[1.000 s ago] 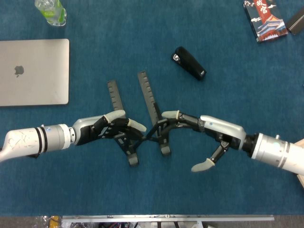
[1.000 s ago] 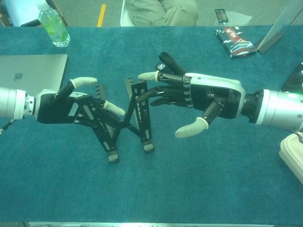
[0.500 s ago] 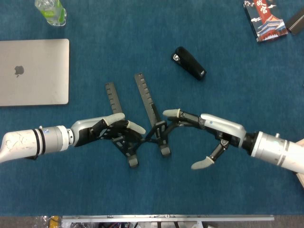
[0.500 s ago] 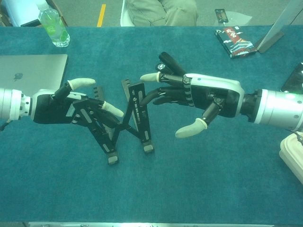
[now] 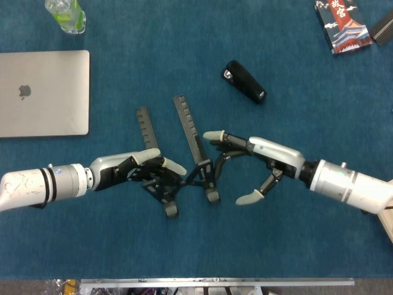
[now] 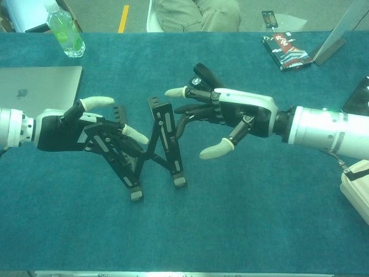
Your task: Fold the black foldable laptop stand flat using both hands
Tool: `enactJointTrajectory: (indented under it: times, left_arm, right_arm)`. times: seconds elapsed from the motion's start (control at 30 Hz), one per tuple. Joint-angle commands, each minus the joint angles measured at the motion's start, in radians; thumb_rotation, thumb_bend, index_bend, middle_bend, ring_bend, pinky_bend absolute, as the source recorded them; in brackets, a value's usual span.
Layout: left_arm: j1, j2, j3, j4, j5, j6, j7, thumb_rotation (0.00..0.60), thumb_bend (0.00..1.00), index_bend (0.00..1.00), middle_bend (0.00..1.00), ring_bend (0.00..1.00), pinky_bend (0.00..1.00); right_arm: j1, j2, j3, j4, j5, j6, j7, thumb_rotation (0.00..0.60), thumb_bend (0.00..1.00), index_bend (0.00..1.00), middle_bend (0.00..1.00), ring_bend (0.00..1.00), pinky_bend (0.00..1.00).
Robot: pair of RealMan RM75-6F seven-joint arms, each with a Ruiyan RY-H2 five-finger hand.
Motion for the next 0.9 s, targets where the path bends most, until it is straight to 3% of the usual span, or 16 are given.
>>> enactJointTrajectory:
  times: [0.03,0.67,0.9]
  left_arm:
    - [-0.002,0.002,0.0,-0.005,-0.002,-0.003,0.002,0.0,0.22,0.17,0.19,0.12,0.19]
    - [-0.012,0.001,0.001,-0.016,-0.007,-0.02,0.011,0.0,0.22,0.17,0.19,0.12,0.19]
    - [-0.017,-0.001,0.007,-0.027,0.0,-0.025,0.016,0.0,0.22,0.17,0.19,0.12,0.19]
  right_arm:
    - [0.009,-0.022,0.003,0.024,0.0,-0.012,0.02,0.6,0.0,0.02,0.16,0.03,0.07]
    - [0.008,-0.037,-0.067,0.054,-0.042,0.005,0.131,0.6,0.0,0.02,0.16,0.03,0.07]
    - [0.017,-0.02,-0.027,0.046,-0.036,0.048,0.11,0.6,0.0,0.02,0.16,0.03,0.07]
